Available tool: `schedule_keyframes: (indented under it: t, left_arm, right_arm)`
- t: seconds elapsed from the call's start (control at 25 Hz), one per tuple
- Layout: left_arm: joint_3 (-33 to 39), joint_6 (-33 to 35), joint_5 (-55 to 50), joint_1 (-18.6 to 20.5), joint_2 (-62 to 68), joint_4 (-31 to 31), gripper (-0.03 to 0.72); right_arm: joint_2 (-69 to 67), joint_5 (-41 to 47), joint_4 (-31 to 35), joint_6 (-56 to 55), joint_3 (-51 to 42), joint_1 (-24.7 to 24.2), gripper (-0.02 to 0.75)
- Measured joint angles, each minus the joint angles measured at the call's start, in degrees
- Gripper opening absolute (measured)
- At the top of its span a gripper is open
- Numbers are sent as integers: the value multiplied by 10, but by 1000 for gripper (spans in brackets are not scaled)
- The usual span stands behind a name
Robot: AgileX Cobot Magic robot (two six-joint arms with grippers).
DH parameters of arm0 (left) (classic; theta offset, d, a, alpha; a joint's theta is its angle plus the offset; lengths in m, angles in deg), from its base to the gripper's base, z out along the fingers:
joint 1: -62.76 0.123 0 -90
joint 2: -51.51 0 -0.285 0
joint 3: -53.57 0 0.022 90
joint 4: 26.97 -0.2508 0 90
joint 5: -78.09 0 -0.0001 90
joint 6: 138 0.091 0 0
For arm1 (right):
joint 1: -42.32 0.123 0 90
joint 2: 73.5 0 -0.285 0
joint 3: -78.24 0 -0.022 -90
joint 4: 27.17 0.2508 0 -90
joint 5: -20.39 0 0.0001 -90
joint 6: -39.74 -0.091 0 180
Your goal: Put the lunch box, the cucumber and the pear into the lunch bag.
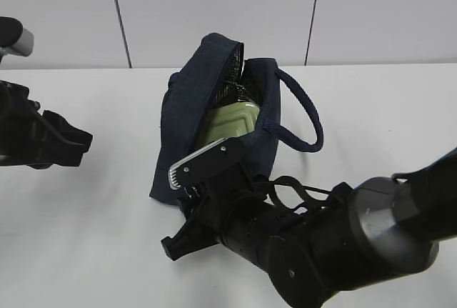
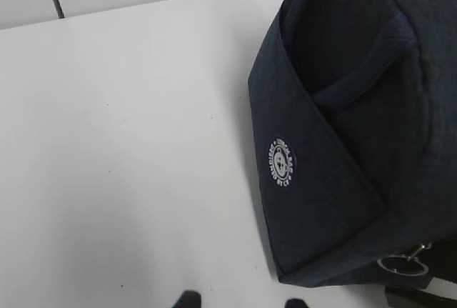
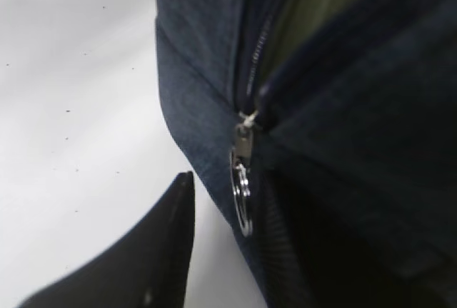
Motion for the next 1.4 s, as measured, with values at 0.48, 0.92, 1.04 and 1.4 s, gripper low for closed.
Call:
schedule_keyframes:
  t: [0.48,0.92,1.04,1.4]
  left_arm:
    - [0,0,0,0,0,0,228]
    - [0,0,0,0,0,0,228]
    - [0,0,0,0,0,0,228]
    - [0,0,0,0,0,0,228]
  right_arm:
    - [0,10,17,3,0,0,69]
    - [28,61,17,32,0,0,6]
    - [54,90,17,48,0,0,6]
    - [132,148,68,148,0,0,6]
